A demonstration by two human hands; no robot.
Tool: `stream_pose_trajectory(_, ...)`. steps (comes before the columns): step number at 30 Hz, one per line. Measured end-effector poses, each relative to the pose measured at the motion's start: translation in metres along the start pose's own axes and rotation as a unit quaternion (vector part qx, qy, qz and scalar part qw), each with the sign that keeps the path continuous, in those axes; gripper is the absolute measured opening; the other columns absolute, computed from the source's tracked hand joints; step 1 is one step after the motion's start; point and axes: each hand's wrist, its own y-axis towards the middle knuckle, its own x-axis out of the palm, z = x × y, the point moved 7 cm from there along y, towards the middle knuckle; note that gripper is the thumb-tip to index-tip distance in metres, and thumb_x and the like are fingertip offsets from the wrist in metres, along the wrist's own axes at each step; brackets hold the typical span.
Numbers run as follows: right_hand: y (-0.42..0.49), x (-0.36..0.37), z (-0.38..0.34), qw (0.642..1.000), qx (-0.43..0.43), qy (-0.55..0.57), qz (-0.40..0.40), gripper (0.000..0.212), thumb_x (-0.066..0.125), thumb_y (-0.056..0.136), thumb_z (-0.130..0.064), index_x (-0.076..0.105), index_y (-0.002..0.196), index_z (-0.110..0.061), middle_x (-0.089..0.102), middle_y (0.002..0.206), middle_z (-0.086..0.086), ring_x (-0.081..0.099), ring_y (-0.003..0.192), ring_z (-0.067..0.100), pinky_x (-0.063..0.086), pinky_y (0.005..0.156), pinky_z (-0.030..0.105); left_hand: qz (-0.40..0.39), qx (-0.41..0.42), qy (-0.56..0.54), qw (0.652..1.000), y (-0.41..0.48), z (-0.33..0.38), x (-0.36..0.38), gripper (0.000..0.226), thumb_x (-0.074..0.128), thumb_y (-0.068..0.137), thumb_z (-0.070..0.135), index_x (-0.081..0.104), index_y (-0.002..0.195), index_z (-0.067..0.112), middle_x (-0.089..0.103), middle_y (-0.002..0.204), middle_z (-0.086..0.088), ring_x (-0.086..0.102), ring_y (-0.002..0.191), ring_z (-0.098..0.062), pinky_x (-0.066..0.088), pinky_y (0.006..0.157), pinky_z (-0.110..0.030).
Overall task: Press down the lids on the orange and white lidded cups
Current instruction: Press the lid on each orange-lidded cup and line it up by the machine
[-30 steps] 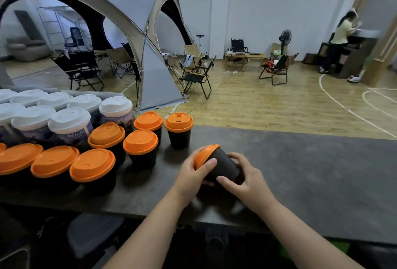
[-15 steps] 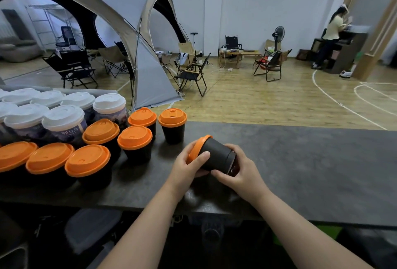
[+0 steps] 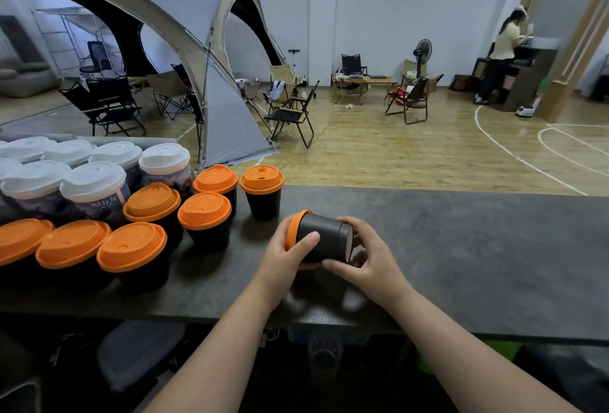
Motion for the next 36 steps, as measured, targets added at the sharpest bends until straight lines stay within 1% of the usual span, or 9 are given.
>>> stream_pose_trajectory(3, 0.001, -0.002, -0.001, 1.0, 0.015, -0.015, 0.01, 0.066, 0.077, 0.067, -0.062, 0.059, 0.121, -0.029, 0.065, 0.11, -0.013, 0.064, 0.097, 0.007, 0.055, 0.081, 0.029, -0.012, 0.003, 0.015, 1.0, -0.002, 0.0, 0.0, 0.057, 0.078, 0.075, 0.041, 0.057, 0.127, 0.034, 0.069, 0.114, -0.004, 0.07, 0.104, -0.02, 0.06, 0.074, -0.035)
stream_pose_trajectory(8, -0.003, -0.005, -0.003, 0.999, -0.025, -0.001, 0.021, 0.072, 0.086, 0.069, -0.042, 0.054, 0.132, -0.03, 0.055, 0.121, -0.007, 0.061, 0.11, 0.013, 0.059, 0.086, 0.033, -0.008, -0.028, 0.01, 1.0, 0.002, -0.002, 0.002, 0.044, 0.074, 0.08, 0.043, 0.061, 0.121, 0.038, 0.067, 0.119, -0.002, 0.07, 0.103, -0.018, 0.061, 0.073, -0.038)
stream_pose_trajectory(13, 0.0, -0.001, 0.0, 1.0, 0.017, 0.007, 0.008, 0.065, 0.083, 0.066, -0.059, 0.058, 0.119, -0.032, 0.067, 0.111, -0.009, 0.067, 0.099, 0.013, 0.059, 0.084, 0.04, -0.008, -0.009, 0.018, 1.0, 0.0, -0.001, -0.002, 0.052, 0.078, 0.076, 0.041, 0.06, 0.125, 0.037, 0.068, 0.119, -0.002, 0.07, 0.107, -0.023, 0.062, 0.079, -0.045)
stream_pose_trajectory(19, -0.004, 0.002, -0.002, 1.0, -0.007, 0.012, -0.016, 0.074, 0.088, 0.068, -0.042, 0.051, 0.133, -0.037, 0.055, 0.126, -0.014, 0.06, 0.115, 0.012, 0.058, 0.089, 0.033, 0.005, -0.003, 0.018, 1.0, -0.001, 0.001, 0.0, 0.048, 0.079, 0.075, 0.041, 0.064, 0.12, 0.036, 0.068, 0.117, -0.004, 0.07, 0.104, -0.022, 0.061, 0.077, -0.038)
stream_pose_trajectory(24, -0.003, 0.0, -0.002, 1.0, 0.019, 0.009, 0.001, 0.064, 0.083, 0.064, -0.059, 0.055, 0.119, -0.044, 0.065, 0.11, -0.017, 0.066, 0.097, 0.008, 0.055, 0.078, 0.019, 0.014, 0.043, 0.03, 0.999, -0.005, 0.006, -0.005, 0.054, 0.078, 0.075, 0.04, 0.059, 0.125, 0.035, 0.069, 0.111, 0.0, 0.069, 0.104, -0.023, 0.06, 0.087, -0.04)
stream_pose_trajectory(28, -0.006, 0.003, -0.002, 1.0, -0.005, 0.012, -0.021, 0.074, 0.086, 0.07, -0.041, 0.048, 0.134, -0.041, 0.057, 0.123, -0.017, 0.064, 0.102, 0.011, 0.058, 0.081, 0.027, 0.014, 0.044, 0.042, 0.998, -0.005, 0.008, -0.001, 0.059, 0.076, 0.072, 0.047, 0.056, 0.126, 0.036, 0.064, 0.119, -0.007, 0.067, 0.108, -0.024, 0.058, 0.093, -0.043)
stream_pose_trajectory(31, -0.005, 0.003, -0.002, 1.0, 0.001, 0.006, -0.022, 0.075, 0.087, 0.068, -0.045, 0.05, 0.133, -0.041, 0.059, 0.121, -0.018, 0.063, 0.101, 0.008, 0.057, 0.08, 0.024, 0.021, 0.046, 0.041, 0.998, -0.007, 0.008, -0.004, 0.058, 0.076, 0.073, 0.045, 0.056, 0.127, 0.037, 0.062, 0.121, -0.007, 0.066, 0.109, -0.025, 0.057, 0.094, -0.044)
stream_pose_trajectory(34, -0.004, 0.001, 0.0, 1.0, 0.016, 0.004, -0.012, 0.07, 0.085, 0.065, -0.054, 0.054, 0.125, -0.037, 0.064, 0.112, -0.015, 0.064, 0.098, 0.008, 0.055, 0.079, 0.023, 0.004, 0.037, 0.03, 0.999, -0.005, 0.005, -0.005, 0.064, 0.078, 0.074, 0.042, 0.052, 0.133, 0.041, 0.061, 0.125, -0.003, 0.067, 0.109, -0.019, 0.058, 0.091, -0.036)
stream_pose_trajectory(36, -0.004, 0.0, 0.001, 1.0, 0.006, 0.01, -0.002, 0.07, 0.088, 0.068, -0.041, 0.053, 0.129, -0.033, 0.061, 0.119, -0.009, 0.063, 0.104, 0.012, 0.057, 0.082, 0.029, 0.0, 0.034, 0.033, 0.999, -0.002, 0.003, -0.003, 0.066, 0.078, 0.076, 0.039, 0.051, 0.136, 0.039, 0.061, 0.128, -0.003, 0.066, 0.111, -0.017, 0.057, 0.091, -0.034)
